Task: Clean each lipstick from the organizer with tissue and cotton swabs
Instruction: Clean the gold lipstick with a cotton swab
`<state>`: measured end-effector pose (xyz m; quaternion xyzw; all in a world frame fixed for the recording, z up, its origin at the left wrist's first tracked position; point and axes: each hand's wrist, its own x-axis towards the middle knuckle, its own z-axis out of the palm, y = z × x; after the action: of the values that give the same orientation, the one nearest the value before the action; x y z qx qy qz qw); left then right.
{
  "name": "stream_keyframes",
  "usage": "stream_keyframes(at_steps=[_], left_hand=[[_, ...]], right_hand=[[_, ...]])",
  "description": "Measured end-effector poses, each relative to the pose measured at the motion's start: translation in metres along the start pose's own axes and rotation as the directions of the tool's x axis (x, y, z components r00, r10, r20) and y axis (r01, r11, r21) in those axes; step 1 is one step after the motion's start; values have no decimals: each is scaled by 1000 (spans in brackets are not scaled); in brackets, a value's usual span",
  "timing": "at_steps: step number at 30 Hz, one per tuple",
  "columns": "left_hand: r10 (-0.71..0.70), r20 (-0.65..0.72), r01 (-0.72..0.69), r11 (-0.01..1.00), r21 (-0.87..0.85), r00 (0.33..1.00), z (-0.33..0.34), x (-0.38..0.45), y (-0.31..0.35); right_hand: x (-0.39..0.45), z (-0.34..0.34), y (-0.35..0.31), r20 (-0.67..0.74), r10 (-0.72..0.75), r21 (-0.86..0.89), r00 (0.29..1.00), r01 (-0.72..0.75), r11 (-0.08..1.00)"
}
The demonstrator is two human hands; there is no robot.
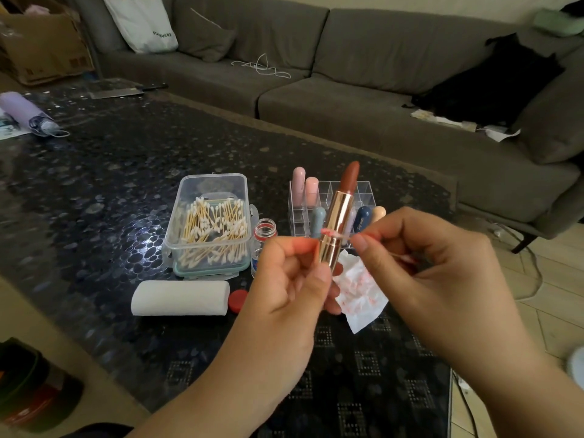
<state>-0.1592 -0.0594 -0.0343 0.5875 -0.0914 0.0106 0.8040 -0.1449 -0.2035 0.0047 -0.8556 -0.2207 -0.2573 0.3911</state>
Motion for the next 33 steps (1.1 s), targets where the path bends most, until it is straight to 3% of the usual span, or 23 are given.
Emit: stream_keyframes(at_steps=[3,7,12,17,21,27,33], left_hand=[[2,-9,-2,998,57,1000,1,2,-2],[15,8,-17,977,214,1000,-2,1,-1],[-4,6,3,995,101,1000,1,2,-1],[16,22,-18,993,116,1000,-2,1,-2],[-31,11,31,999,-21,999,-4,0,-1],[-5,-1,5,992,124,1000,-2,1,-6],[41,8,-42,986,161,999,1,3,-4]], right_hand=[[-1,1,0,44,-14,-21,999,15,1000],[0,0,0,-17,10,-42,1000,-11,999],[-1,2,-2,43,-32,-60,999,34,998],[-1,2,-2,-8,-27,-30,1000,27,999],[-1,4,-1,40,-46,-55,998,48,997],[-1,3,0,0,-22,-57,1000,22,998],[0,0,1,-13,-5,-72,1000,4,997]])
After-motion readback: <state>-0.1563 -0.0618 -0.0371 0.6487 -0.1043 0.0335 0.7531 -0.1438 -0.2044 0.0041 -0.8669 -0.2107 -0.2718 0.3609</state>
